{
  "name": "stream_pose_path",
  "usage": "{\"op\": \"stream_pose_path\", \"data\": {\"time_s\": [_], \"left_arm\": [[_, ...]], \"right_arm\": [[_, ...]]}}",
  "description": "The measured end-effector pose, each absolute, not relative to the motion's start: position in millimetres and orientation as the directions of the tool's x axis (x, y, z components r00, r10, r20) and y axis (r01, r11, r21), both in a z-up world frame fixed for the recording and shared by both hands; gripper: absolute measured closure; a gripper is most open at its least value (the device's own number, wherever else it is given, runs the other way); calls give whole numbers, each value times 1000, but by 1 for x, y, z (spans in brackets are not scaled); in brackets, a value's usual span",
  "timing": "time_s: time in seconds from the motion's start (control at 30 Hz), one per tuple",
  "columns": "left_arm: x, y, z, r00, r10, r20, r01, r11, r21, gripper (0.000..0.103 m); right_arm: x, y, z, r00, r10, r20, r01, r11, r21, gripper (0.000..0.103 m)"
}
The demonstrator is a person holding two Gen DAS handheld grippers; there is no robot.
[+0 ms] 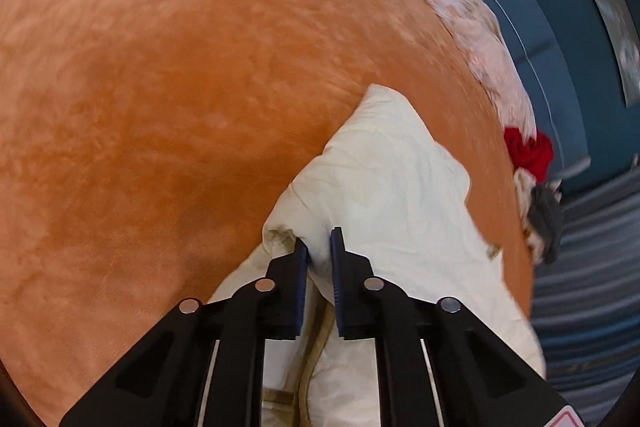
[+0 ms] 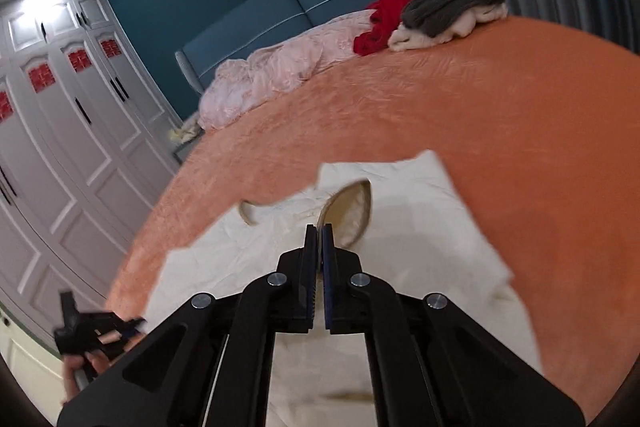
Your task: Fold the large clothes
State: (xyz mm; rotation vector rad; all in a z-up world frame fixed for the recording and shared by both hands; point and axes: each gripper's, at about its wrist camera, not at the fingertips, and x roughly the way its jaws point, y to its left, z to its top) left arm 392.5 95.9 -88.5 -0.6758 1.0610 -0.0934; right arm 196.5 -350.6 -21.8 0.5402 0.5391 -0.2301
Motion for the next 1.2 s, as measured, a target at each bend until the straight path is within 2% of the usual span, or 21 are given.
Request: {"op": "stream_pose_path", "data": {"time_s": [0.07,0.23,0.57,0.83,1.03,1.1,1.13,1.17,1.2], "left_arm": [[386,84,-86,515,-322,-794,-210,851,-481,96],[372,63,-95,529,-185,-828,-158,938,-310,96],[364,50,-114,571,-101,-815,-102,976,-192,93],[356,37,-121,621,-21,-783,-86,992,-95,90],[354,38,-118,633,-21,-774,-87,991,-98,89],[351,41,-113,634,-28,-773,-91,990,-111,86],[348,44,-108,629,-21,-777,-92,991,-102,80],[345,46,-104,626,-12,-780,-94,992,-90,72],[341,49,-98,627,-8,-779,-90,992,-82,67]], "right_arm": [[195,-344,-41,782,-116,-612,382,865,325,102],[198,-344,-89,693,-118,-711,417,870,263,102],[190,-331,-123,641,-111,-759,423,877,229,102],[192,-332,-133,638,-109,-762,420,879,226,101],[190,-338,-133,646,-81,-759,417,870,262,101],[187,-343,-128,653,-59,-755,418,860,294,97],[184,-345,-123,653,-59,-755,421,857,297,94],[180,-346,-117,652,-73,-755,426,859,284,86],[176,-346,-111,655,-88,-750,429,861,274,74]]}}
